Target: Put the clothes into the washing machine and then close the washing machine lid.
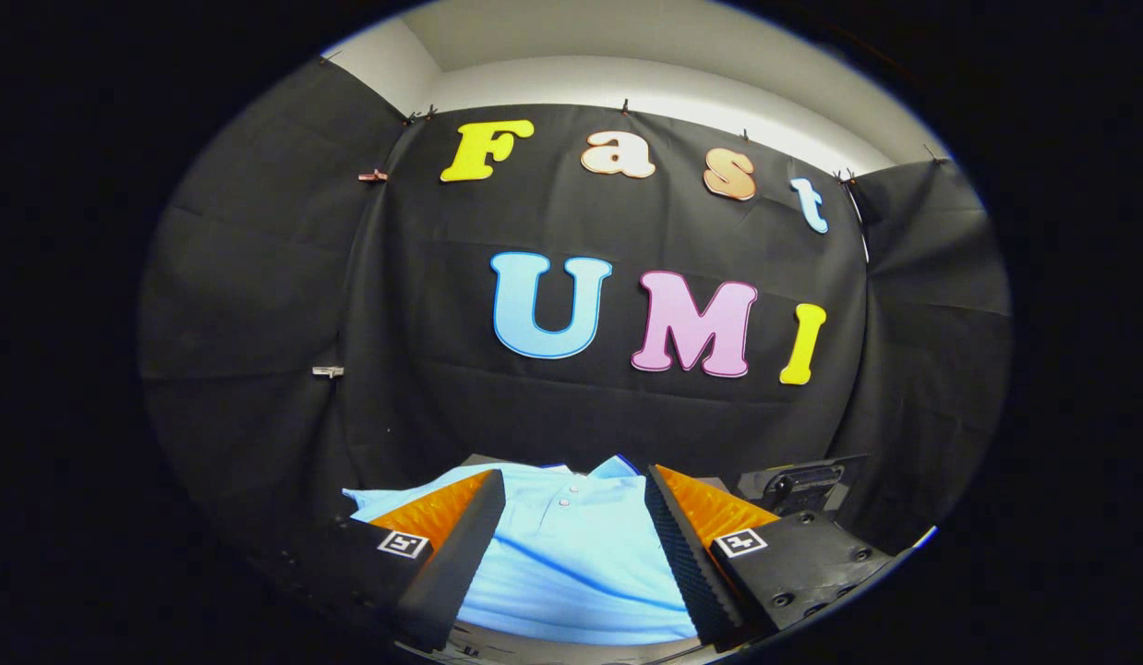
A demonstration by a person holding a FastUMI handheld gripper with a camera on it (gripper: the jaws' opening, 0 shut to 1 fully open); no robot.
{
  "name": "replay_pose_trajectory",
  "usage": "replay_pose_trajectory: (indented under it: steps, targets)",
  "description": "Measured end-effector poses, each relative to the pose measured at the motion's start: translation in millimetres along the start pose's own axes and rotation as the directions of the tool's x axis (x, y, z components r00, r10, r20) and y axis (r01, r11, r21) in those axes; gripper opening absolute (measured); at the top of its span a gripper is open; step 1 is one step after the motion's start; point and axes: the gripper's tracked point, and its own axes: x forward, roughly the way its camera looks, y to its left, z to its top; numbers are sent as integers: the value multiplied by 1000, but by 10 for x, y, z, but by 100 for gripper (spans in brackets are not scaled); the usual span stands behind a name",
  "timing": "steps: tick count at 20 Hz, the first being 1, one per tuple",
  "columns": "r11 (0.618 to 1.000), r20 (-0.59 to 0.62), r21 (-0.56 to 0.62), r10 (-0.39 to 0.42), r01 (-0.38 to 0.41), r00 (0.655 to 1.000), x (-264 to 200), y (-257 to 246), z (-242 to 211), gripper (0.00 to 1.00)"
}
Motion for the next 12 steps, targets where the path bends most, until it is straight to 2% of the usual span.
replay_pose_trajectory:
  steps: [4, 8, 10, 12]
  targets:
    - [999, -138, 37, 0, 5, 990, 316, 20, -166, 96]
    - [997, -286, 70, 9, 12, 958, 641, 35, -402, 96]
    - [998, -384, 50, -5, 27, 923, 776, 7, -666, 96]
    - [999, -503, 37, -8, 30, 864, 795, 3, -1026, 96]
